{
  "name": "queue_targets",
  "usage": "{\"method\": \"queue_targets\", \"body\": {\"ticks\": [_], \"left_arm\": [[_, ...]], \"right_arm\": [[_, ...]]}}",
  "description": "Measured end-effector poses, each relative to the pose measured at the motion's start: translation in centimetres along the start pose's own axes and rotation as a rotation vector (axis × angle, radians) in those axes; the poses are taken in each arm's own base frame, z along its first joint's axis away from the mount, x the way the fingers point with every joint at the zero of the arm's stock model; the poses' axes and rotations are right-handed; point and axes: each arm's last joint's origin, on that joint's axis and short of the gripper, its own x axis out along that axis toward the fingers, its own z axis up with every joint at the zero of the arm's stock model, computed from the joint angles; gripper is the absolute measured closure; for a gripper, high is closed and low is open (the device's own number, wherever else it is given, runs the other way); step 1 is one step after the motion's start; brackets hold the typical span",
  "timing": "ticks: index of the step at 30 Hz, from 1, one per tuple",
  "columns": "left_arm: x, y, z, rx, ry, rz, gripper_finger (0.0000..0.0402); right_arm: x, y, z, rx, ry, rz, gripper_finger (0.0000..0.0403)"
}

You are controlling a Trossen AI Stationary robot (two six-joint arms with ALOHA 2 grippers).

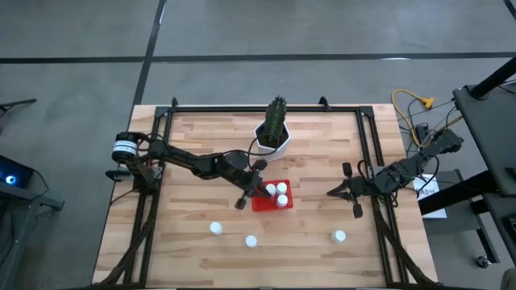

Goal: Pick and place pill bottles into a basket
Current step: Put the white pill bottle into the red bin

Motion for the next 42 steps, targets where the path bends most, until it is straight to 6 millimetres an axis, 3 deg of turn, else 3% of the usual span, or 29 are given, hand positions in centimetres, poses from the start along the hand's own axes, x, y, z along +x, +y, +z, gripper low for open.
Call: {"method": "queue_targets", "body": {"ticks": [33, 42], "left_arm": [[2.1, 0.0, -3.5, -0.075, 0.109, -0.017, 0.04], [2.4, 0.3, -3.7, -0.065, 0.134, 0.071, 0.04]], "right_arm": [[0.0, 0.0, 0.0, -0.006, 0.0, -0.001, 0.0394], [0.0, 0.0, 0.0, -0.006, 0.001, -0.001, 0.0394]]}}
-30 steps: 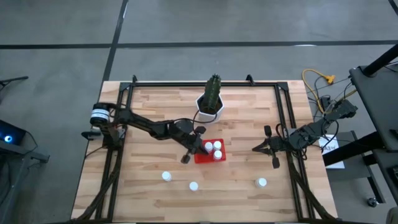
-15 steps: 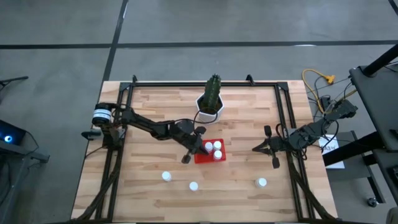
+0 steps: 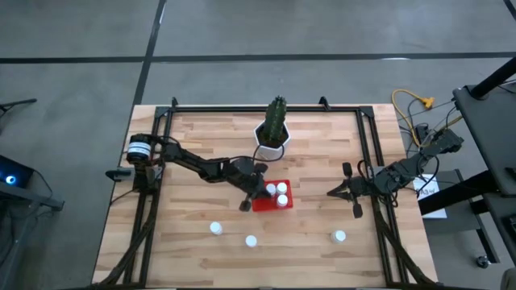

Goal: Pick and place pill bottles into a basket
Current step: Put the white pill bottle into the red bin

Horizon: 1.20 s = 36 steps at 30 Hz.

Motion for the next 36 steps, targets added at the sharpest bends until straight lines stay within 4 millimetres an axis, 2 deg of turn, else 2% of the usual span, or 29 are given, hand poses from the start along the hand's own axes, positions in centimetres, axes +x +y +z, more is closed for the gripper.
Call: {"method": "queue_targets", "body": {"ticks": [8, 28, 36], "left_arm": [[0.0, 0.1, 0.0, 0.005, 0.01, 0.042, 0.04], [0.2, -0.4, 0.1, -0.026, 0.005, 0.009, 0.04], [-0.4, -0.7, 1.5, -0.039, 0.082, -0.015, 0.04]], "right_arm": [[0.0, 0.0, 0.0, 0.0, 0.0, 0.0, 0.0394], [0.0, 0.0, 0.0, 0.0, 0.0, 0.0, 0.0394], [0.0, 0.0, 0.0, -0.001, 0.0, 0.0, 0.0394]]}}
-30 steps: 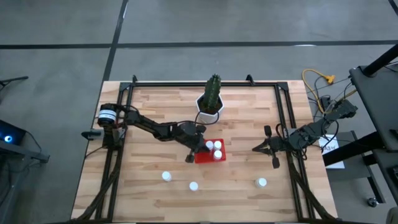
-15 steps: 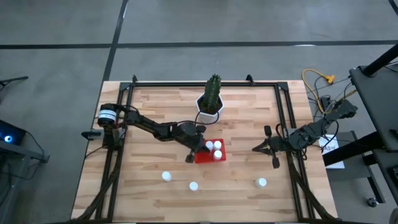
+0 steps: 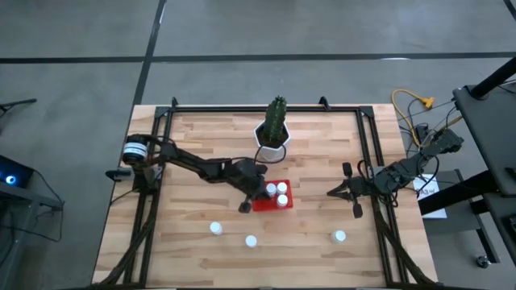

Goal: Pick and place pill bottles into a basket
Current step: Put the white pill bottle into the red bin

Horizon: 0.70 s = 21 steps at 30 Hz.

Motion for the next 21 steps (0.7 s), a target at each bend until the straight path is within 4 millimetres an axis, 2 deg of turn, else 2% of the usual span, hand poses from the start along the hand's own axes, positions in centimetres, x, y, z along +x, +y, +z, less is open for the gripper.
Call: {"method": "queue_targets", "body": {"ticks": [9, 14, 21], "left_arm": [[-0.1, -0.6, 3.4, 0.033, 0.128, -0.022, 0.04], [-0.1, -1.1, 3.8, 0.048, 0.219, 0.046, 0.04], [-0.1, -1.3, 3.9, 0.039, 0.238, 0.082, 0.04]], "right_arm": [[0.1, 0.0, -0.1, -0.001, 0.007, -0.001, 0.0394], [0.1, 0.0, -0.1, 0.0, 0.007, -0.001, 0.0394], [0.1, 0.0, -0.1, 0.001, 0.01, -0.001, 0.0394]]}}
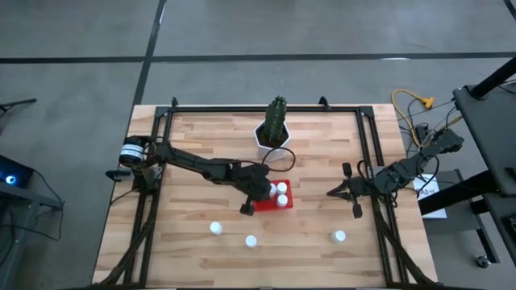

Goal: Pick and place pill bottles into a basket
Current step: Put the white pill bottle into the red bin

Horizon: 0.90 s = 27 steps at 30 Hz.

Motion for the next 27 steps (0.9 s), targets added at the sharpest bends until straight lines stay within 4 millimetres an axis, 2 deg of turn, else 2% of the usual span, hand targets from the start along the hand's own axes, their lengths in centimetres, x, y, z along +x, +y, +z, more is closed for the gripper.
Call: {"method": "queue_targets", "body": {"ticks": [27], "left_arm": [[0.23, -0.34, -0.61, -0.031, 0.04, 0.028, 0.04]], "right_arm": [[0.0, 0.0, 0.0, 0.002, 0.0, -0.001, 0.0394]]}}
